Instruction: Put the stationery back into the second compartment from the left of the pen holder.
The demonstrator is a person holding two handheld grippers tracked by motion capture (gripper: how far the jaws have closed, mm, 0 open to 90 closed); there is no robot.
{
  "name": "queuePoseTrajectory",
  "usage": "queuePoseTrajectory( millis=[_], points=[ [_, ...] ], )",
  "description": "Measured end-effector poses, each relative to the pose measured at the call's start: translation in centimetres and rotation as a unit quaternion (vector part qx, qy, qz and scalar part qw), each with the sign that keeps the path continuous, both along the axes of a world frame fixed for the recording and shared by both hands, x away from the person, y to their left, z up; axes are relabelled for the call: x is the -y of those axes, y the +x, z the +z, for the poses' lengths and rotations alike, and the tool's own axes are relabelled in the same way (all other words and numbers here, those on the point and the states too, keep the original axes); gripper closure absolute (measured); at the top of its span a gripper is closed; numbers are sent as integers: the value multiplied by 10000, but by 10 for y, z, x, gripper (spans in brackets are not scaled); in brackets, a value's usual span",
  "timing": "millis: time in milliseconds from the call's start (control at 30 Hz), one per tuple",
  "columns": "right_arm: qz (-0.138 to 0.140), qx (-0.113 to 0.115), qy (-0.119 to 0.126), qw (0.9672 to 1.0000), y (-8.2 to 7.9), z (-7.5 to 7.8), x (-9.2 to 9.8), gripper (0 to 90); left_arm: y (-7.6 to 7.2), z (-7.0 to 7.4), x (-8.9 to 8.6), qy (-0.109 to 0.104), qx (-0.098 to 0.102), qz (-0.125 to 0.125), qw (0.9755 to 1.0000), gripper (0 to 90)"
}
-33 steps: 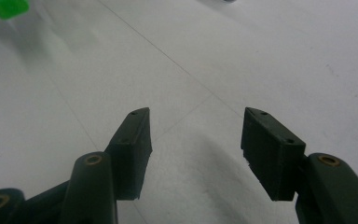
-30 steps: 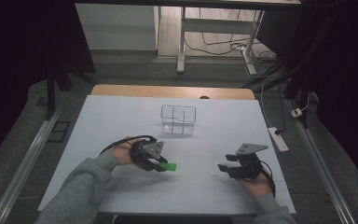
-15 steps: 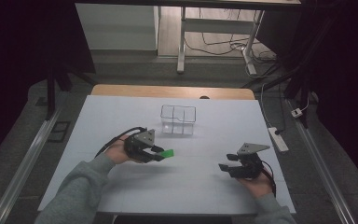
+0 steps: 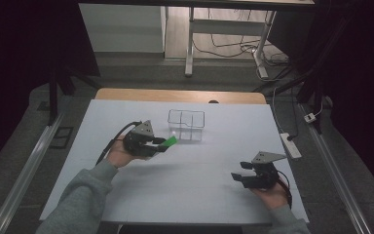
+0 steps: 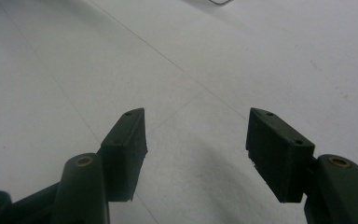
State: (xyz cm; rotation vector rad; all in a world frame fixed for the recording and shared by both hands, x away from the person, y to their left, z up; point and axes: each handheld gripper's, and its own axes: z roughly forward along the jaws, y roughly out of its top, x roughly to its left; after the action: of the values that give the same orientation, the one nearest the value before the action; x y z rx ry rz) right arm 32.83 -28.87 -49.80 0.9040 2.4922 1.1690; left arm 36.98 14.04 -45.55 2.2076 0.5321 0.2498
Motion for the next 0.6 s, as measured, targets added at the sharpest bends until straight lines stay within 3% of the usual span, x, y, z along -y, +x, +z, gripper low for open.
queuePoseTrajectory(
  millis=[233,600],
  points=[
    [21,12,-3,10000,0,1,0,375,5,7,-2,-256,120,334,9990,662],
    [12,4,-3,10000,1,0,1,373,13,25,-2,-500,312,547,9968,662]
  ],
)
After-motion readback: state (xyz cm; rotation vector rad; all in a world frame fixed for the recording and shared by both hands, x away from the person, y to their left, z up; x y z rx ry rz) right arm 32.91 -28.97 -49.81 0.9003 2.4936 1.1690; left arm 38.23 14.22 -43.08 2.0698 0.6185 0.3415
